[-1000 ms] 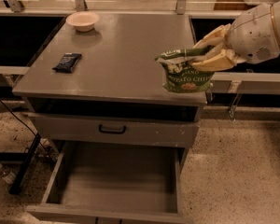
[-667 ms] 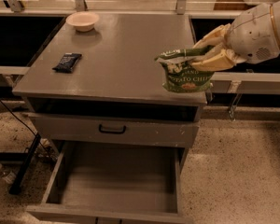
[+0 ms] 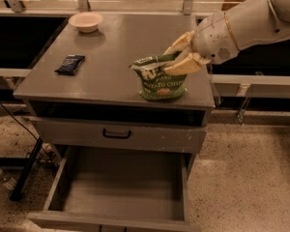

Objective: Pick green jalapeno chip bag from middle drawer and place on counter

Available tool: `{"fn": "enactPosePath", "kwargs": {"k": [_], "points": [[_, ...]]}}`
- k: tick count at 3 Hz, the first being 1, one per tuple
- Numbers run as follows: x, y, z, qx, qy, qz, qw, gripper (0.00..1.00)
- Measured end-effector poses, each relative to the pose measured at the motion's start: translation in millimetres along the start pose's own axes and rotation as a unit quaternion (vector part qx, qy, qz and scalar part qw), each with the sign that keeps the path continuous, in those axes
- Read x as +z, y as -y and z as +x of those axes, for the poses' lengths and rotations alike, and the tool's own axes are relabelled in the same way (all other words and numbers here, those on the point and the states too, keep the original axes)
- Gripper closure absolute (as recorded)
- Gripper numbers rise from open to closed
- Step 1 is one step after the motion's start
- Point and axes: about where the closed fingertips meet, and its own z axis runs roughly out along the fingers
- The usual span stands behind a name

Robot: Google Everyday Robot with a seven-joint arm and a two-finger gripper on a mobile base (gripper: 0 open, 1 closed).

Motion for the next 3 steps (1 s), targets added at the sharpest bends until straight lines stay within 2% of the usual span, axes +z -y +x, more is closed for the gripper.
{"fn": "enactPosePath", "kwargs": {"k": [2, 3], "points": [[0.5, 8.9, 1.7, 0.012, 0.004, 0.006, 0.9999, 1.0], [-3.4, 47.6, -12.1, 0.001, -0.004, 0.01, 0.9999, 1.0]]}}
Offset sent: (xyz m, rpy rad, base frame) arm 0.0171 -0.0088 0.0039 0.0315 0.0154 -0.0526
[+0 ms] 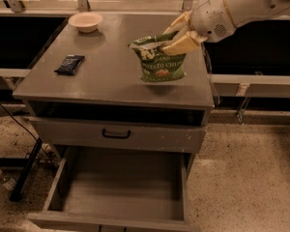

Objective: Pick green jalapeno chip bag from middle drawer and place on counter

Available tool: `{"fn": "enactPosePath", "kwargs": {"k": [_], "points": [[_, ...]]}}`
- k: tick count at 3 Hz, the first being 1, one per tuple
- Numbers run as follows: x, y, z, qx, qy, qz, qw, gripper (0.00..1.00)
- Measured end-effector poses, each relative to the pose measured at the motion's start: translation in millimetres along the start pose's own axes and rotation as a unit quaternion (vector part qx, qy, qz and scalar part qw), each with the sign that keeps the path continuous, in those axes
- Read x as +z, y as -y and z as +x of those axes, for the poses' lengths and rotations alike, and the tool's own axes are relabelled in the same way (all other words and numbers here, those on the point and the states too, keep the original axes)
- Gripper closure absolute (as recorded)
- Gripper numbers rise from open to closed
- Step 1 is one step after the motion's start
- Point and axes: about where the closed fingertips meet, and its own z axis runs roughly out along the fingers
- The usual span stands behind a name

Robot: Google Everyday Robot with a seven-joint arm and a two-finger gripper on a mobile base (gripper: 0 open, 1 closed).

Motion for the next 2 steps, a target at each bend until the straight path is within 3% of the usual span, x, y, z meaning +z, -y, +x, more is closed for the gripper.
{"fn": "enactPosePath", "kwargs": {"k": [1, 2], "points": [[0.0, 0.0, 0.0, 0.0, 0.0, 0.0, 1.0, 1.0], [4.7, 8.7, 3.4, 0.013, 0.004, -0.022, 0.9997, 1.0]]}}
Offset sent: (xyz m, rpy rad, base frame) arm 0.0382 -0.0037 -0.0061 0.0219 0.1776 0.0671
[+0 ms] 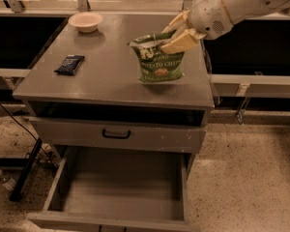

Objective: Pick green jalapeno chip bag from middle drawer and place on counter

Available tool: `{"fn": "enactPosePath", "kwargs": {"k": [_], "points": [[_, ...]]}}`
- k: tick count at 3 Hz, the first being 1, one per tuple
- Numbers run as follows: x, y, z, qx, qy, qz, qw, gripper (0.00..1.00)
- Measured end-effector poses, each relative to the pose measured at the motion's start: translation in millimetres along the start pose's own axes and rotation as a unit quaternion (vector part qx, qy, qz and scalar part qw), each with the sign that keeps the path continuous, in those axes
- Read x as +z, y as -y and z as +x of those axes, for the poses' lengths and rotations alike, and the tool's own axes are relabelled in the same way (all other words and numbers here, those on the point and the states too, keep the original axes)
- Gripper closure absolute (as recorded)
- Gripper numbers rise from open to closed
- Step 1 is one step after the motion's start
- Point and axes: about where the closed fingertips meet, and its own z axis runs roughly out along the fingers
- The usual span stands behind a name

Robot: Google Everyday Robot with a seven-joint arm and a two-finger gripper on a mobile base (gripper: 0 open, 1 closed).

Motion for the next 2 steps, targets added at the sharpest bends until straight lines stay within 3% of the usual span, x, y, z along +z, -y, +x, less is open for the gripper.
{"fn": "enactPosePath", "kwargs": {"k": [1, 2], "points": [[10.2, 14.0, -0.9, 0.011, -0.002, -0.033, 0.9994, 1.0], [10.4, 14.0, -0.8, 0.011, -0.002, -0.033, 0.9994, 1.0]]}}
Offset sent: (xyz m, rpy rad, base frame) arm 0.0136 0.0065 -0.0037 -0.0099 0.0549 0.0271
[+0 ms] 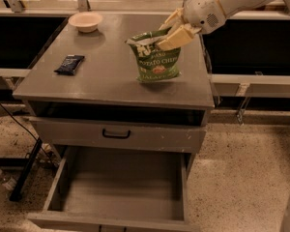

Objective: Pick green jalapeno chip bag from middle drawer and place on counter

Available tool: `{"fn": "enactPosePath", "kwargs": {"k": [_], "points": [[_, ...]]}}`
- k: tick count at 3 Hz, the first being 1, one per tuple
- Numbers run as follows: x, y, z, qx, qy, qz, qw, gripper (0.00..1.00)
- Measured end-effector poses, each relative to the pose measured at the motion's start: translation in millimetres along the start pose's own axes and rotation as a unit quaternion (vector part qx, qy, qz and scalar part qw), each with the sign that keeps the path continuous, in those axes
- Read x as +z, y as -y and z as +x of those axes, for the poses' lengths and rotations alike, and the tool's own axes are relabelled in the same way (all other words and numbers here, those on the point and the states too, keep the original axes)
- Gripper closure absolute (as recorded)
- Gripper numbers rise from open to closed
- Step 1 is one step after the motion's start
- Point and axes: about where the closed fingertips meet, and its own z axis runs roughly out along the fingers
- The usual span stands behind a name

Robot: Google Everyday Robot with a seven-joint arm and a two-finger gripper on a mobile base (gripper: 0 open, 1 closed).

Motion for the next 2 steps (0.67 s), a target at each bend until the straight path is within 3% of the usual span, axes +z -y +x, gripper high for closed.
{"fn": "enactPosePath", "kwargs": {"k": [1, 2], "points": [[36.9, -3.0, 7.2, 0.008, 0.012, -0.056, 0.9983, 1.0], [36.9, -3.0, 7.2, 0.008, 0.012, -0.056, 0.9983, 1.0]]}}
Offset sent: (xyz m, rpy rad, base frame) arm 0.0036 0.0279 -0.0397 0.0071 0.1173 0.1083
